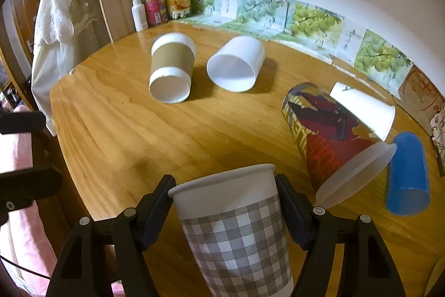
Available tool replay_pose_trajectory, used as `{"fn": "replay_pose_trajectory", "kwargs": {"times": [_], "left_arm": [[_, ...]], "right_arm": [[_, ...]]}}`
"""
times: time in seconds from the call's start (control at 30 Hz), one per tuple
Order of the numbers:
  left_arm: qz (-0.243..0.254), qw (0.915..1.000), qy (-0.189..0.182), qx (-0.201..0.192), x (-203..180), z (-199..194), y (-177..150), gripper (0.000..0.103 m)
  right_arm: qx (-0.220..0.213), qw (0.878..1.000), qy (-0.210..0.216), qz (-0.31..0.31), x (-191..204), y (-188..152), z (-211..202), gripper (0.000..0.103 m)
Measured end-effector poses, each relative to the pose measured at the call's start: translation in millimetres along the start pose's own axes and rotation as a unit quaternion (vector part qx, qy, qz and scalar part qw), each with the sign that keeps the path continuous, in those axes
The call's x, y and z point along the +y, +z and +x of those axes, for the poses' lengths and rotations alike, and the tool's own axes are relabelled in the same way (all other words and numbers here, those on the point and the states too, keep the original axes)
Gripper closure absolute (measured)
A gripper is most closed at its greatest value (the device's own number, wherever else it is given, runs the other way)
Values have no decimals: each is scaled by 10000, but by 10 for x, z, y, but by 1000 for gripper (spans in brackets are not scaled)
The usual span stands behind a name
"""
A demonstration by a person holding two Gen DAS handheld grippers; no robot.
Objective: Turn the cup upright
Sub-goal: 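Grasp the checkered cup with the right gripper and turn it rim up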
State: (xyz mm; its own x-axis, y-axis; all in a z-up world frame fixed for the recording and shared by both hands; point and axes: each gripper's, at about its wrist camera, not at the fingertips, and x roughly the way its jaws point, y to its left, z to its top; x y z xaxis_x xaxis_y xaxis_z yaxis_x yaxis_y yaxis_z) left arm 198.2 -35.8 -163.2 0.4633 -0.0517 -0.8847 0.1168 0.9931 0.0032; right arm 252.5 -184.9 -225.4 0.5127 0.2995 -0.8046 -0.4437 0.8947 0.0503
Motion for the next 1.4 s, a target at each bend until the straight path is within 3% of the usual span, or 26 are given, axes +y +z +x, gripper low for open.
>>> {"fn": "replay_pose_trajectory", "kwargs": {"times": [0.23, 0.43, 0.67, 0.97, 1.4], "left_arm": [[-95, 9999, 41, 59, 35, -14, -101, 25], [-79, 9997, 94, 195, 63, -9, -216, 25], [-24, 9994, 129, 317, 69, 17, -311, 25], [-82, 9990, 135, 410, 105, 39, -355, 25], [-31, 9991, 136, 396, 65, 54, -401, 25]], "right_arm": [[-786, 9962, -55, 363, -15, -26, -200, 30], [-1678, 9842, -323, 462, 59, -98, -382, 30], [-2298, 9681, -604, 797, 89, -211, -436, 30], [-2554, 9555, -753, 1273, 24, -322, -407, 29], [-2608, 9503, -883, 1452, 18, -495, -389, 29]]}}
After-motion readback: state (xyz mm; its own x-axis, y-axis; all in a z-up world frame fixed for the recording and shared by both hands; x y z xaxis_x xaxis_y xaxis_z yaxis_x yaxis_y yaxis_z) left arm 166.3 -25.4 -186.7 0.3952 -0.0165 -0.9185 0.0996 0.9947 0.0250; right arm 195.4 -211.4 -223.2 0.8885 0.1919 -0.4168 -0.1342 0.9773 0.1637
